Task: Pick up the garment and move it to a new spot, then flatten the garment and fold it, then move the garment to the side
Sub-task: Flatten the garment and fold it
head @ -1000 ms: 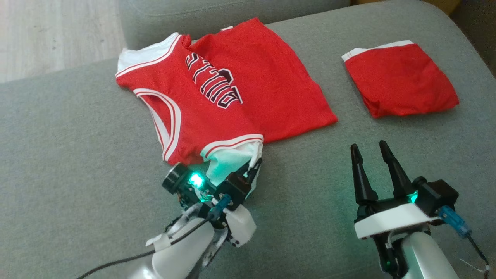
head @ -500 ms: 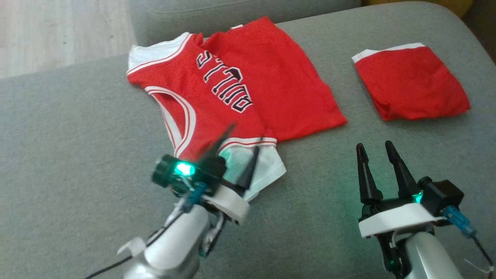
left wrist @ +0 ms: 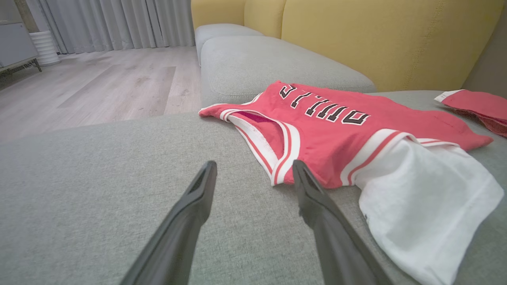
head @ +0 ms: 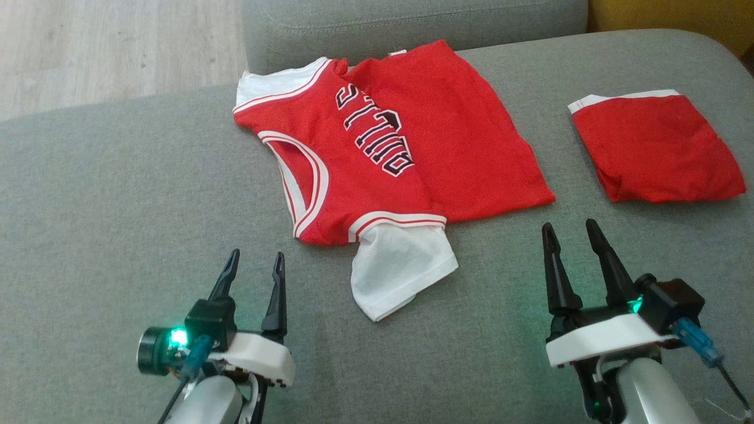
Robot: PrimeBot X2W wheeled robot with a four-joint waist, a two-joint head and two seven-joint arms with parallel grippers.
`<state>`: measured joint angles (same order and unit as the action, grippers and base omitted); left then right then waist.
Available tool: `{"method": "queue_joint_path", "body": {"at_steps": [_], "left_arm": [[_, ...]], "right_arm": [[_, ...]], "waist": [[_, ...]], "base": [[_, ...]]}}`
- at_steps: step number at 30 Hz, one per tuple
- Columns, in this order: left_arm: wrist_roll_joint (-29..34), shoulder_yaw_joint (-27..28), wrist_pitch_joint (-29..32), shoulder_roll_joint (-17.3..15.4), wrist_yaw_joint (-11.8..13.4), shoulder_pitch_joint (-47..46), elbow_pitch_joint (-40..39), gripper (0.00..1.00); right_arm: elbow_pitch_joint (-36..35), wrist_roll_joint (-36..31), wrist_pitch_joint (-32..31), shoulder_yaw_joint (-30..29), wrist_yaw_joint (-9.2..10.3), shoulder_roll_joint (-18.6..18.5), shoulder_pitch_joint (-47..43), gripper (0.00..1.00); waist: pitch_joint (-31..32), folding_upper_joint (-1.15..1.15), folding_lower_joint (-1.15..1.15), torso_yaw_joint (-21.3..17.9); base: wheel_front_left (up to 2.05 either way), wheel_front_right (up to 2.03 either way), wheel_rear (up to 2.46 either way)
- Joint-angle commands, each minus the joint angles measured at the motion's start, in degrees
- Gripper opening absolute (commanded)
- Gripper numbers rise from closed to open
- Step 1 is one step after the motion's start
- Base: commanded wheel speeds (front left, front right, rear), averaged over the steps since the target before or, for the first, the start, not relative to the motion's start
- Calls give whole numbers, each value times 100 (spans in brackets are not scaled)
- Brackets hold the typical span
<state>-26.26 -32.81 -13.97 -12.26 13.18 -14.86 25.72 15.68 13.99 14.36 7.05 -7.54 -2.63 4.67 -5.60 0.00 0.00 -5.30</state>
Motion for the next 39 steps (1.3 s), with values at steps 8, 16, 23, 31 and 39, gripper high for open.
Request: {"method": "queue_joint_path", "body": {"at_steps": [8,16,23,31,39], "left_arm": [[-118,87,242,-62,-286,-379,-105,100],[-249,-233,1233,-92,-796,-931,351,100],[-357,-112,1319,-66,-730,-1204,685,100],[-455,1,1142,-27,-766,-1470,936,100],[-493,-20,915,73,-916,-1699,1084,100]], "right_arm": [[-222,-78,63,203,5,-25,148,100],[-270,-49,63,169,5,-25,233,100],[-311,-2,63,165,5,-25,319,100],[-335,16,63,154,5,-25,340,100],[-329,40,63,173,5,-25,368,100]], "waist": [[-161,0,0,-150],[-458,0,0,-352],[-626,0,0,-504],[-742,0,0,-572],[-808,0,0,-633]], "base": [[0,0,0],[0,0,0],[0,0,0],[0,0,0],[0,0,0]]}}
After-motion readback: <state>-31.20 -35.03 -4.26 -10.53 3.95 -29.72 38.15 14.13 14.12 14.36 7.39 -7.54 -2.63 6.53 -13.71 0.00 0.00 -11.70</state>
